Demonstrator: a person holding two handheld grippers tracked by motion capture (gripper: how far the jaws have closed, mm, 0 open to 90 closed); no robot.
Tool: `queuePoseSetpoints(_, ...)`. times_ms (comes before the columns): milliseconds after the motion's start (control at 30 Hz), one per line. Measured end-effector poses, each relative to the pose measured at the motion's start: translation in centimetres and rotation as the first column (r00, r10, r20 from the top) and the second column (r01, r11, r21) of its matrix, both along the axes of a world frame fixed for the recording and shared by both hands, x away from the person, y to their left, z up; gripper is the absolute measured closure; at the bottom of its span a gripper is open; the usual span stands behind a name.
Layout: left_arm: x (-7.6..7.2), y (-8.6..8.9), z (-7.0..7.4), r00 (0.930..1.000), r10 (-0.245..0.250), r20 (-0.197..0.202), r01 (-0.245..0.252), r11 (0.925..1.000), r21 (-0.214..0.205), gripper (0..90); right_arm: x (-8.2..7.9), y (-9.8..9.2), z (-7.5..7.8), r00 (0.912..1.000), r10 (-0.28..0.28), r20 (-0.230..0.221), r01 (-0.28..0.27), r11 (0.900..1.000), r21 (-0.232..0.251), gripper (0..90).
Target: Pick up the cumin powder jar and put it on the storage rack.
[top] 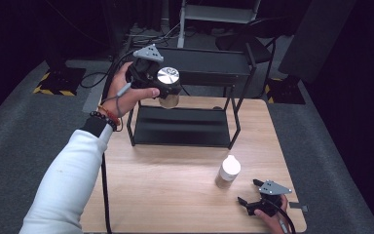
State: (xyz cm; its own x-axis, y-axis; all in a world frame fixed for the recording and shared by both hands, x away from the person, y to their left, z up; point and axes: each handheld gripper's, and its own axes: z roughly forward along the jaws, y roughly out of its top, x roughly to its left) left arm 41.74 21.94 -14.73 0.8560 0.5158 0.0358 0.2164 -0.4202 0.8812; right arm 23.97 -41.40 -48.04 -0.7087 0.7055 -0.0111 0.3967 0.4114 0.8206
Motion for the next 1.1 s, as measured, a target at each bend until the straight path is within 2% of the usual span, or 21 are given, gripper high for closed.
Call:
queuePoseSetpoints(433,3.0,-1.5,3.5,0.9997,0.016,0.018,-0.017,0.9996,0.022,31.0,0.0,0.0,0.0,1.0000,0.005,0.000,-0.005,1.0000,0.000,0.0)
queuePoseSetpoints(633,4.9,-2.7,4.5,0.9993,0.029,0.021,-0.030,0.9989,0.037,31.0,0.1,-0.1,0.0,1.0000,0.007,0.000,-0.007,1.0000,0.000,0.0)
queuePoseSetpoints(833,6.2,-3.4,4.9,0.9991,0.033,0.026,-0.034,0.9987,0.038,30.9,0.1,-0.1,0.0,1.0000,0.010,0.001,-0.010,1.0000,0.000,0.0)
queuePoseSetpoints(1000,7.6,-4.5,5.4,0.9991,0.035,0.026,-0.037,0.9972,0.065,31.0,0.1,-0.1,0.0,0.9999,0.012,0.001,-0.012,0.9999,-0.001,0.0)
queuePoseSetpoints(1100,8.5,-4.9,5.4,0.9991,0.035,0.026,-0.036,0.9976,0.058,30.9,0.1,-0.1,0.0,0.9999,0.012,0.002,-0.012,0.9999,-0.001,0.0)
